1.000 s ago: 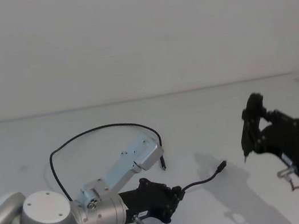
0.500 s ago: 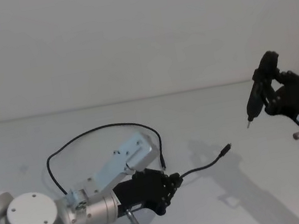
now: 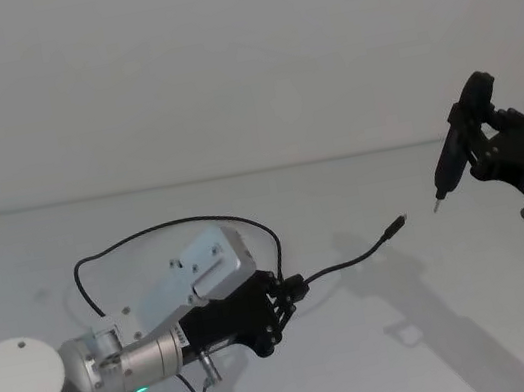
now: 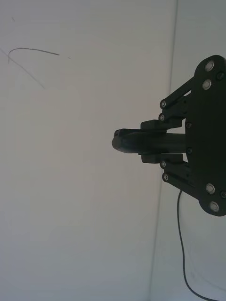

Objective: Pick up the data cable with the one hand.

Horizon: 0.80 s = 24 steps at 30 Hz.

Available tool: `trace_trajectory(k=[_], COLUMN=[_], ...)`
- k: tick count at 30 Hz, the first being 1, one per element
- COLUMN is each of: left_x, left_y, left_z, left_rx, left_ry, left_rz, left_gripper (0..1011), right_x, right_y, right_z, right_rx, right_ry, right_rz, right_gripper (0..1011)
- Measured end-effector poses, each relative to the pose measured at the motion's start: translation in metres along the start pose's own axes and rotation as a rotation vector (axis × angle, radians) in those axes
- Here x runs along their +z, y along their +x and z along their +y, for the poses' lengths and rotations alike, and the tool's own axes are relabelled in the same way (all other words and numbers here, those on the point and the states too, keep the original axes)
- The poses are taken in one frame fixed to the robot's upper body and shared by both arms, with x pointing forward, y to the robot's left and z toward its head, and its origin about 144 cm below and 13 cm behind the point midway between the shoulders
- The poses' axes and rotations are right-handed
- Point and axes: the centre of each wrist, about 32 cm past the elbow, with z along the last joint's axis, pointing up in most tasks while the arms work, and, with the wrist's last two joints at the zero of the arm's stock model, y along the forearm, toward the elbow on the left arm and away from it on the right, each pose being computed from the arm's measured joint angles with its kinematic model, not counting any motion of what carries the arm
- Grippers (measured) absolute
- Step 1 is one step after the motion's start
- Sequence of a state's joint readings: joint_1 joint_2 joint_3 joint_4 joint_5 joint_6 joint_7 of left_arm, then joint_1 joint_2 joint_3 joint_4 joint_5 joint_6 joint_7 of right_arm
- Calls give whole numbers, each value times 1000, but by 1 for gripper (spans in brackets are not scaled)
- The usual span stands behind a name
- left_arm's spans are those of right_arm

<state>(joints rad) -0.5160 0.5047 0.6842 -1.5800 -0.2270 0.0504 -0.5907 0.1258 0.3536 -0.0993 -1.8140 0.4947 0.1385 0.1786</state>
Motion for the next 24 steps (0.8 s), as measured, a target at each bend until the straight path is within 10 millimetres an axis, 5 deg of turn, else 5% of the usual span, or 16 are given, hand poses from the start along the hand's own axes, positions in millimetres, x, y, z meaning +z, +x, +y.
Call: trace_trajectory(k=[24], left_x=[4], left_y=[4], left_z=[10], left_rx=[9], left_ry=[-48], left_rz=[-69], left_gripper=[40], right_x=[14], right_y=[14], right_z=[8], right_rx=[87], right_ry=[69], right_rz=[-13], right_gripper=[279])
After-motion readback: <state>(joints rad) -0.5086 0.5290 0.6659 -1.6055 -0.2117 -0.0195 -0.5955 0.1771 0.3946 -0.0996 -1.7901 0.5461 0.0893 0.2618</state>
